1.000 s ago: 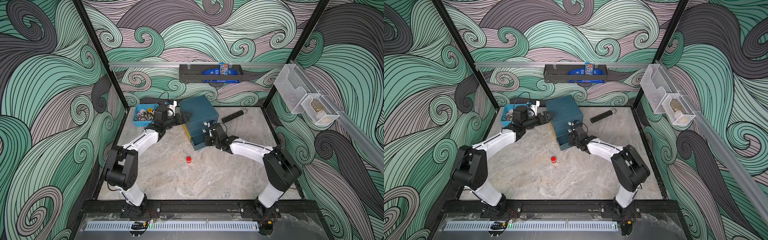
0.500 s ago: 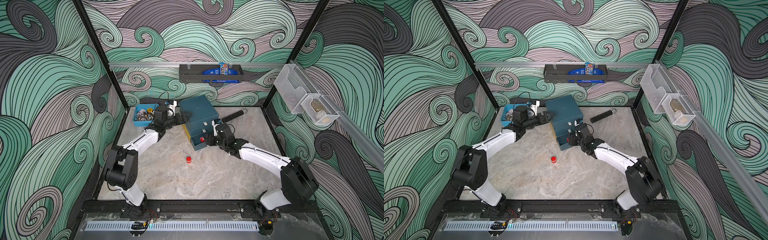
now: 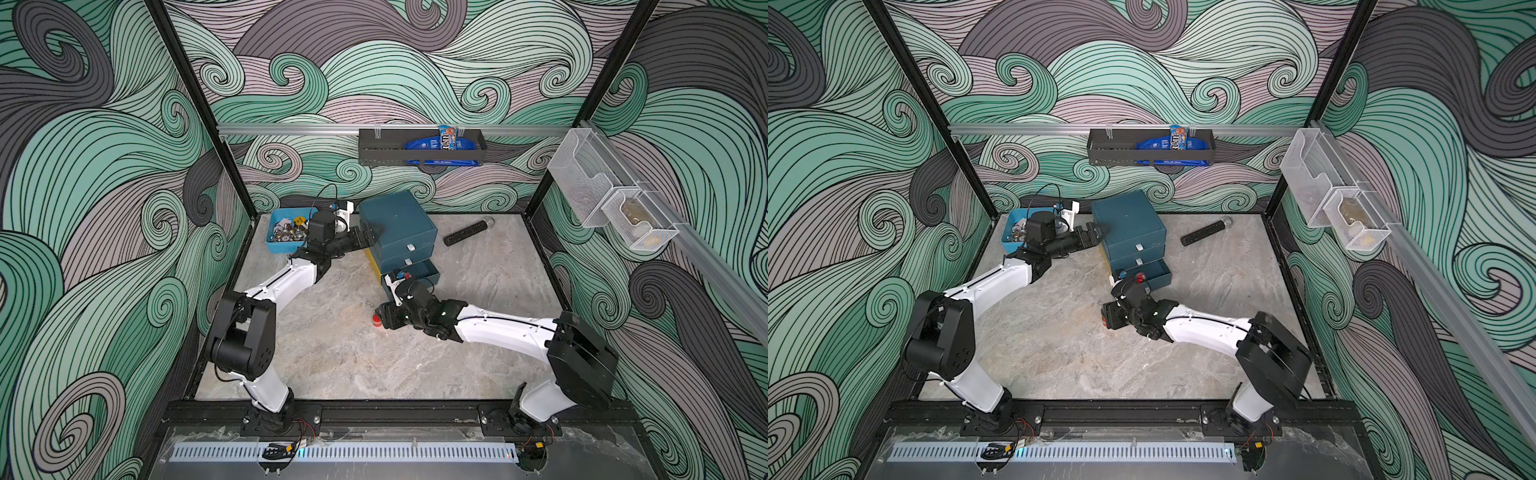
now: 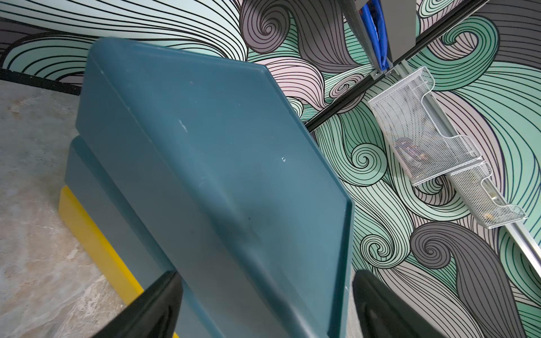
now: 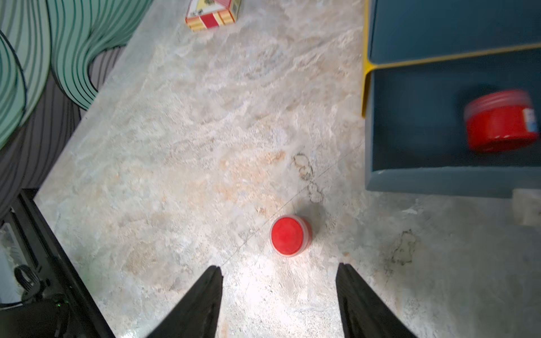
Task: Put the paint cans in the drawer according to color
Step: Pick up the paint can at the center of the board.
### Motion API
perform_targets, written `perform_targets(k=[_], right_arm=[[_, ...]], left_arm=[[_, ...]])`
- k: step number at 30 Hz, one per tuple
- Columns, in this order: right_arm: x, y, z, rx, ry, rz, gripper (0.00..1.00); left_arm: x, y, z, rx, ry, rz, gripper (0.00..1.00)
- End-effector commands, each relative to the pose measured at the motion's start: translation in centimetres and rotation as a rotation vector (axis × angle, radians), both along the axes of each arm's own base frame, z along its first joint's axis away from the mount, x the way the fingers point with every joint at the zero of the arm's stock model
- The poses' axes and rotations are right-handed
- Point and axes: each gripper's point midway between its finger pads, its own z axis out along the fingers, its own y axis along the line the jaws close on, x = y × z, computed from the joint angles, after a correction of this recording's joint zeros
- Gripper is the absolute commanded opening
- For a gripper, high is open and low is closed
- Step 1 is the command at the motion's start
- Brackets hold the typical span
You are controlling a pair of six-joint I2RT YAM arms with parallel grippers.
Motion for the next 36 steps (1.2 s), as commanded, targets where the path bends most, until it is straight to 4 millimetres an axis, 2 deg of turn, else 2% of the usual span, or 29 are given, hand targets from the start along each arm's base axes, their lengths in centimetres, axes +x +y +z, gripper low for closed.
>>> perform_targets(k=[1,5,14,20,26,28,30,32,36], right_arm=[[-0.5,1.0,-0.9,-0.029,0.01,0.011,0.65],[-0.5,1.4,-2.9,-0.074,0.027,0.009,0.64],[0.5,1.7,-5.4,-0.149,0.019,-0.001,0.59],[1.0,2.3,-5.7,-0.167,0.002,0.005,0.55],[1.1,2.2,-5.7,-0.173,-0.007,0.003,0.41],[1.0,1.8,-4.9,-0.168,-0.02,-0.007,0.38],[1.1,1.1,-3.0,-0.156,-0.052,-0.031,0.35],[1.6,0.0,0.3,-0.135,-0.122,-0.068,0.31],[3.2,-2.8,5.2,-0.112,-0.212,-0.134,0.28]], left_arm=[[0.2,0.2,0.3,0.002,-0.016,-0.001,0.94],[0.2,0.2,0.3,0.004,-0.017,0.0,0.94],[0.2,0.2,0.4,0.002,-0.018,-0.002,0.94],[0.2,0.2,0.5,0.001,-0.02,0.0,0.94],[0.2,0.3,0.5,0.001,-0.02,0.001,0.94],[0.2,0.3,0.5,0.0,-0.02,0.0,0.94],[0.2,0.3,0.5,-0.002,-0.018,0.0,0.94],[0.2,0.2,0.5,-0.005,-0.019,-0.002,0.94],[0.1,0.2,0.5,-0.01,-0.016,-0.003,0.94]])
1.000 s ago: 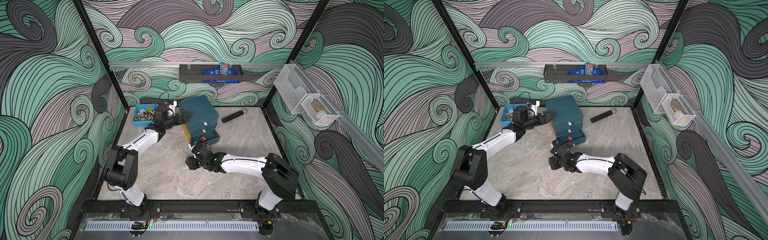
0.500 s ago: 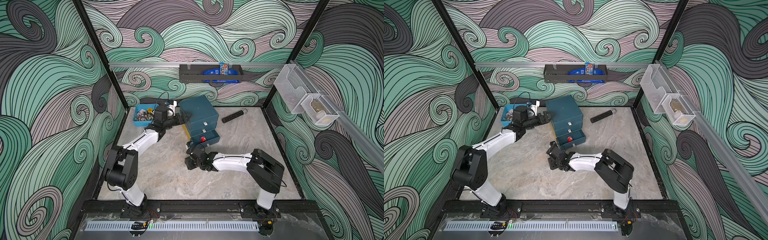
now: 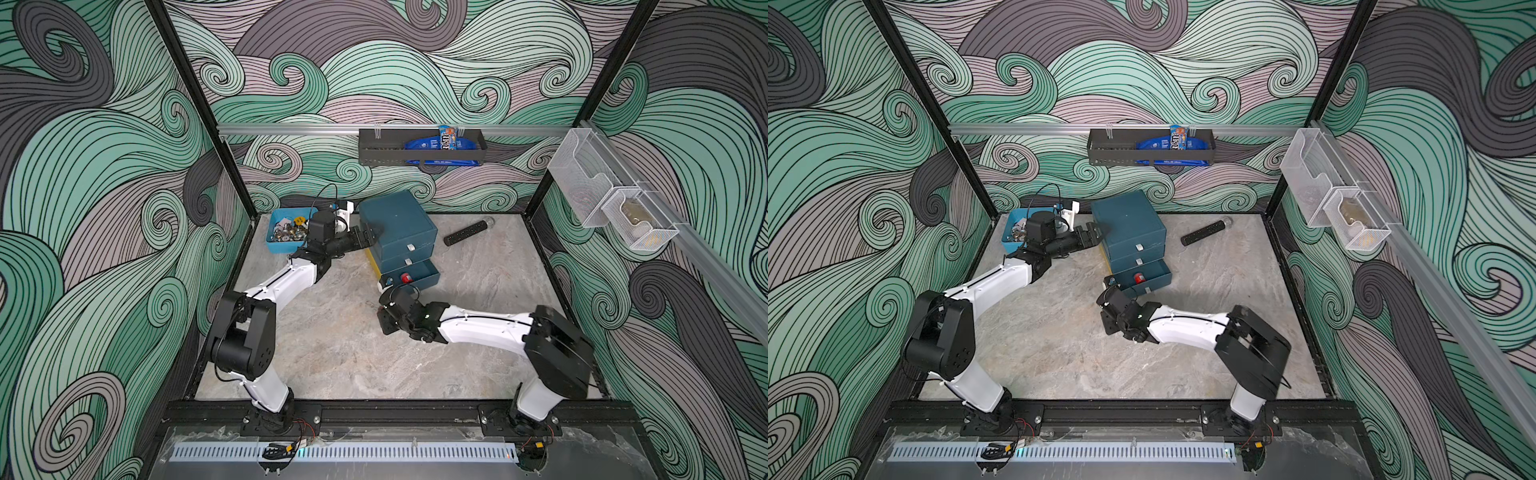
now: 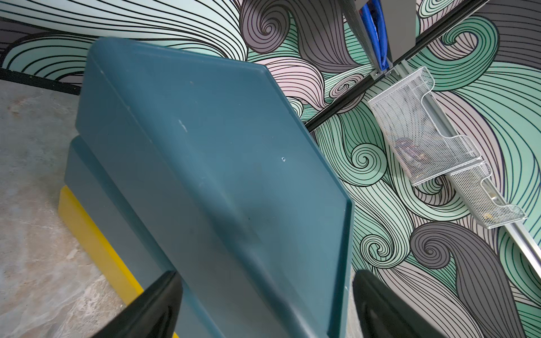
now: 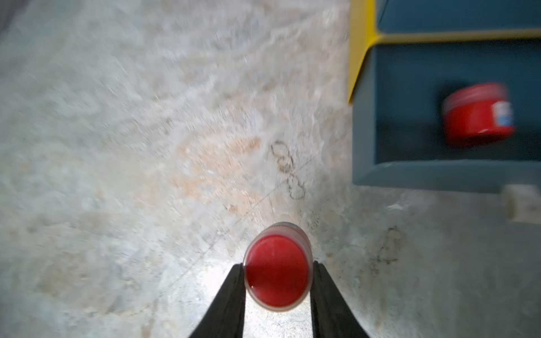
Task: Put the paint cans in the drawer according to color
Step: Pick up the paint can at the center of the board, then place the paint can in the drawer.
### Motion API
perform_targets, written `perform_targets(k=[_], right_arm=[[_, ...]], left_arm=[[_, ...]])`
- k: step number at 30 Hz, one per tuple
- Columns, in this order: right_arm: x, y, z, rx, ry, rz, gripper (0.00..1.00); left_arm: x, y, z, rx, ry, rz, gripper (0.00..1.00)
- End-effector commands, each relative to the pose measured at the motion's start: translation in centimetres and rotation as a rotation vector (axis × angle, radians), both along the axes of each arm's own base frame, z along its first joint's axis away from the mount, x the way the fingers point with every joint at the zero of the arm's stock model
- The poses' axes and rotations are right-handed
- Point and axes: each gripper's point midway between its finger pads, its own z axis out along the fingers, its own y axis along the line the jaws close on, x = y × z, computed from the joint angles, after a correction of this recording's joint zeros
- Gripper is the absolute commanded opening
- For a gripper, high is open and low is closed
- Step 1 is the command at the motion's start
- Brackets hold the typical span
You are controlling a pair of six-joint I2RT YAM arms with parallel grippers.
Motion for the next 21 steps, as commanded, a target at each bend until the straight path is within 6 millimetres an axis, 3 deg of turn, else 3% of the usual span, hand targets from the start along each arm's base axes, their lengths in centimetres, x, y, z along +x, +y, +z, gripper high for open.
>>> perform_targets(k=[1,4,7,18,20,21], right_arm=[[2.4,-2.9,4.3,0.019,-0.097,-0.079,0.27],[4.4,-5.0,4.8,0.041,-0.087,-0.119,0.24],[6.2,-5.9,4.8,0.041,-0.078,-0.134,0.24],[10.4,-4.5,1.9,-0.014,-0.044,-0.141,0.21],[10.8,-4.1,1.2,-0.022,-0.034,-0.136,0.23],[10.8,-4.0,0.8,-0.026,-0.026,-0.132,0.28]], left_arm=[[0.1,0.2,0.5,-0.01,-0.015,-0.003,0.94],[0.1,0.2,0.6,-0.01,-0.017,-0.004,0.94],[0.2,0.2,0.5,-0.008,-0.018,-0.003,0.94],[0.3,0.2,0.0,-0.006,-0.007,-0.003,0.94],[0.4,0.3,0.0,-0.007,-0.006,-0.003,0.94],[0.4,0.3,0.0,-0.007,-0.006,-0.002,0.94]])
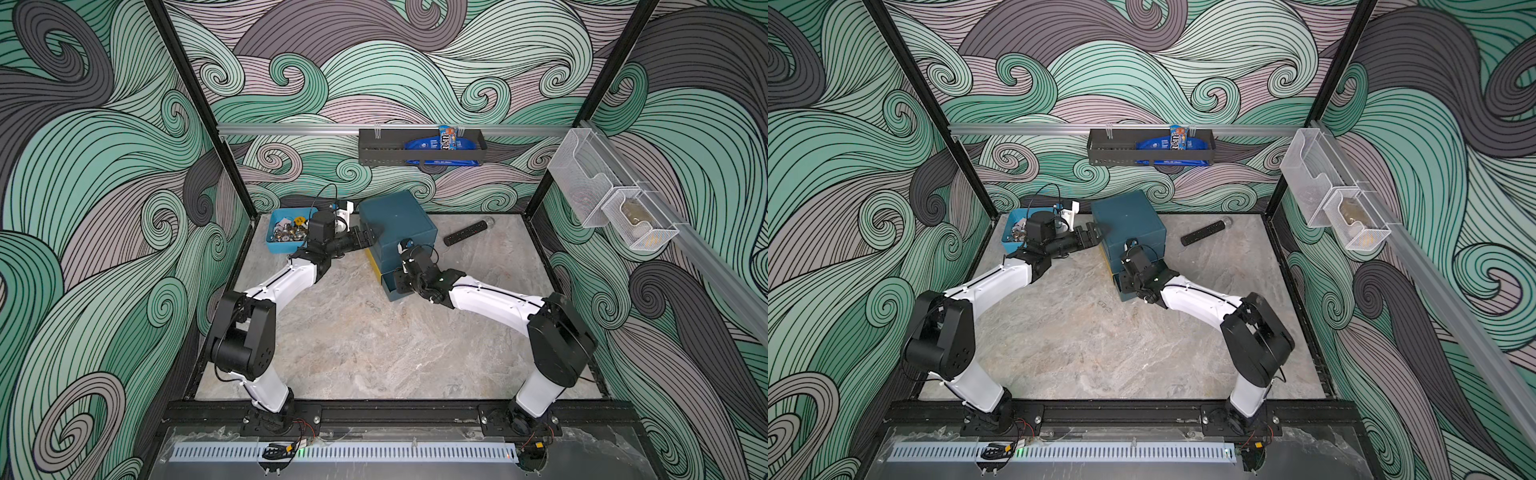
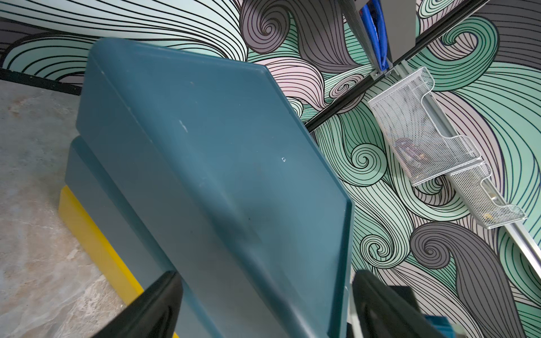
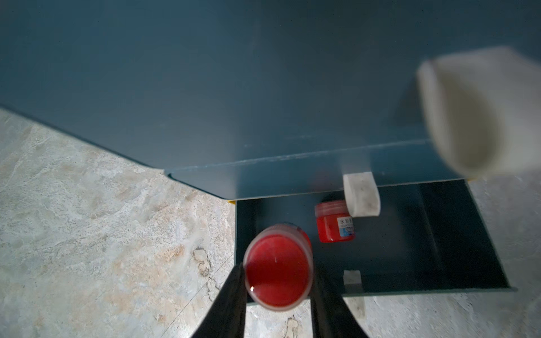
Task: Put the paint cans in the drawer according to color
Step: Place the paint can in the drawer, then close the drawer in the storage box.
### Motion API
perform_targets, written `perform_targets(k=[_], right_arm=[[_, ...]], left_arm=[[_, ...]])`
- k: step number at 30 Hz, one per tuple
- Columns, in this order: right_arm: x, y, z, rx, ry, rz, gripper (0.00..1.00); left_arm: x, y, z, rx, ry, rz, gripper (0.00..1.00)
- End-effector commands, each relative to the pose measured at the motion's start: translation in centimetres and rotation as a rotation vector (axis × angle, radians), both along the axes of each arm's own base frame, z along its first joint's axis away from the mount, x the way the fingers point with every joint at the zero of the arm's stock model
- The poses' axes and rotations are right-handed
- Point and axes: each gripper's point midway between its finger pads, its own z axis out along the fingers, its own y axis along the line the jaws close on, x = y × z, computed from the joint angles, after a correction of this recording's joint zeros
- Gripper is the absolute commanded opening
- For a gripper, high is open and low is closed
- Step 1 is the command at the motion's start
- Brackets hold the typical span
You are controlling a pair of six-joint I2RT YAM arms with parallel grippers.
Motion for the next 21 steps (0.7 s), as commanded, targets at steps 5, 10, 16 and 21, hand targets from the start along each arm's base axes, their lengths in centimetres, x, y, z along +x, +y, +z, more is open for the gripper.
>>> perform_targets(k=[5,10,16,21], right_arm=[[0.6,0.5,-0.9,-0.01,0.01,0.013,0.58],[-0.3,-1.2,2.4,0.024,-0.053,-0.026,0.61],[-3.2,-7.3,5.2,0.08,-0.112,-0.137,0.34],[-4.6,-11.6,0.5,0.132,0.014,-0.231,0.0]], left_arm=[[0.2,0.2,0.4,-0.01,-0.013,-0.004,0.94],[0.2,0.3,0.3,-0.009,-0.011,-0.003,0.94],[0.3,0.3,0.0,-0.005,-0.006,-0.001,0.94],[0.3,0.2,-0.2,-0.005,-0.002,-0.001,0.94]])
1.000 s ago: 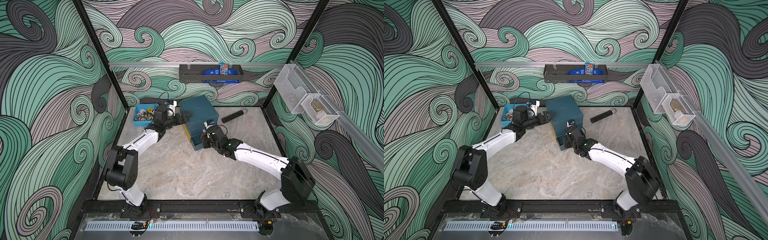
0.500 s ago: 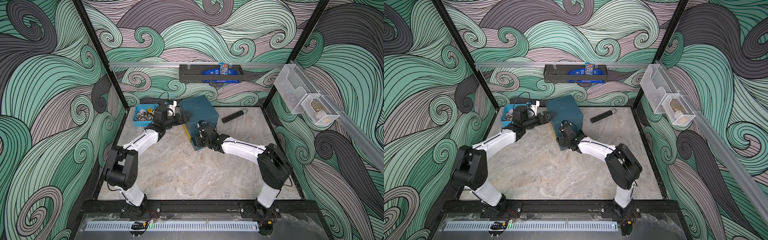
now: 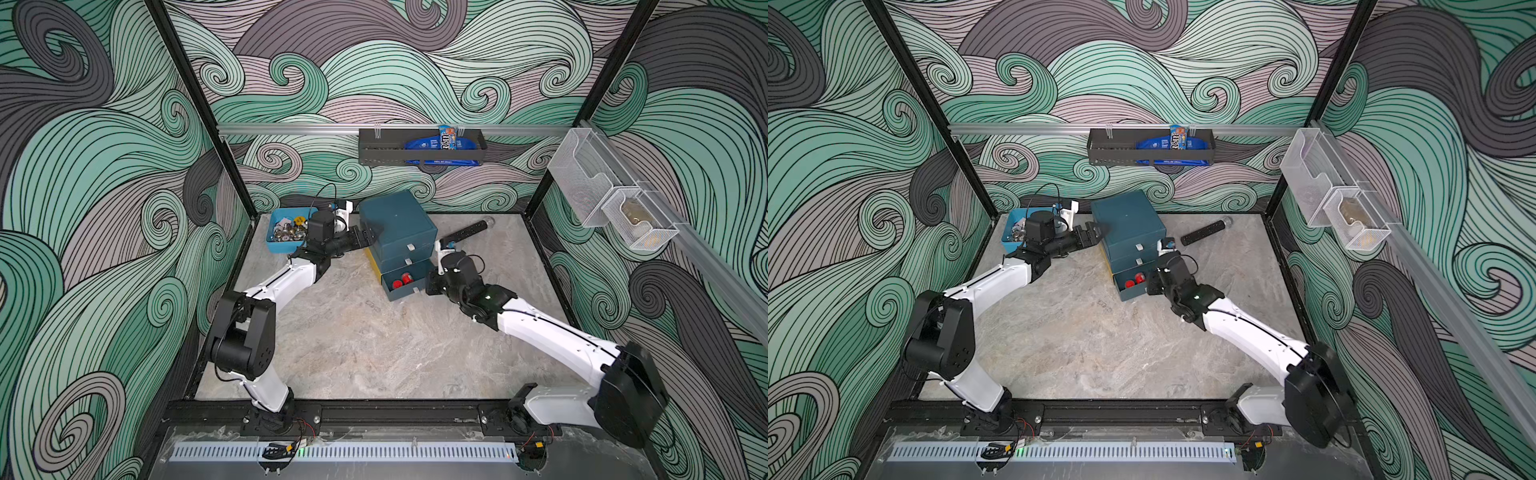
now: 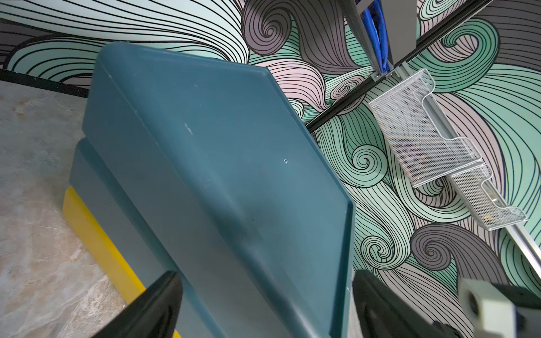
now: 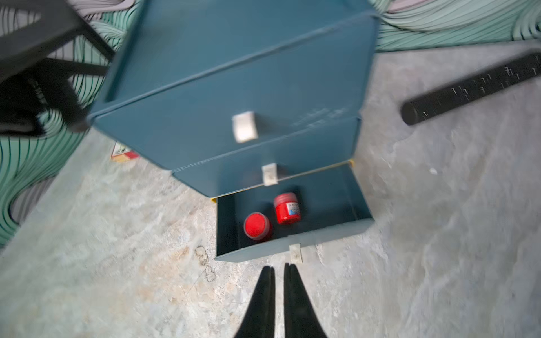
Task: Put the paint cans in the drawer according to color
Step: Close the drawer in the storage box.
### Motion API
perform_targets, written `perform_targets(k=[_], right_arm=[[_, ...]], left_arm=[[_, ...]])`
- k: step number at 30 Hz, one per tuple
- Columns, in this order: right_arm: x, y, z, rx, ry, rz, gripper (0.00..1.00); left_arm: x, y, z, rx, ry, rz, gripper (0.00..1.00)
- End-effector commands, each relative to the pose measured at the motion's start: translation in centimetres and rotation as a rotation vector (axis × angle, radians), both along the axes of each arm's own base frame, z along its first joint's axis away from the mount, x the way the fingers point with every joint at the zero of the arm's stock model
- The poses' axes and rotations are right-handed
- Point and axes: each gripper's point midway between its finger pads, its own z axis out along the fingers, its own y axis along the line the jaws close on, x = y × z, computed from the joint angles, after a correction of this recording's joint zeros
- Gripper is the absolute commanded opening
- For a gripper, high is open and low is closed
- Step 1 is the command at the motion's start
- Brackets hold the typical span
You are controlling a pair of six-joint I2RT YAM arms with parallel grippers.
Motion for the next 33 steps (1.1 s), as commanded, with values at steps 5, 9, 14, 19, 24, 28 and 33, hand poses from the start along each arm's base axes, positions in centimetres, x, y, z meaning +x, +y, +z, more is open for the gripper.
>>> perform_targets(k=[5,9,14,19,24,28,33], right_arm=[[-0.1,-0.7,-7.0,0.124,0.171,-0.004,0.0],[1.7,1.2,-7.3,0.213,0.161,0.014,0.0],[4.2,1.5,-7.8,0.302,0.124,-0.045,0.0],[5.9,1.9,-9.0,0.376,0.112,-0.076,0.0],[7.4,3.0,-8.8,0.494,0.079,-0.062,0.0],[8.5,3.5,-8.3,0.57,0.044,-0.074,0.0],[10.1,4.8,-8.1,0.659,0.036,-0.059,0.0]], left_arm=[[0.3,0.1,-0.4,-0.002,0.002,-0.002,0.94],[0.3,0.0,-0.8,0.0,0.009,-0.003,0.94],[0.3,-0.1,-1.1,0.0,0.016,-0.006,0.94],[0.5,-0.1,-1.5,0.011,0.019,-0.002,0.94],[0.5,-0.1,-1.6,0.017,0.018,0.001,0.94],[0.4,-0.3,-1.8,0.021,0.021,-0.001,0.94],[0.4,-0.5,-2.0,0.032,0.023,-0.004,0.94]])
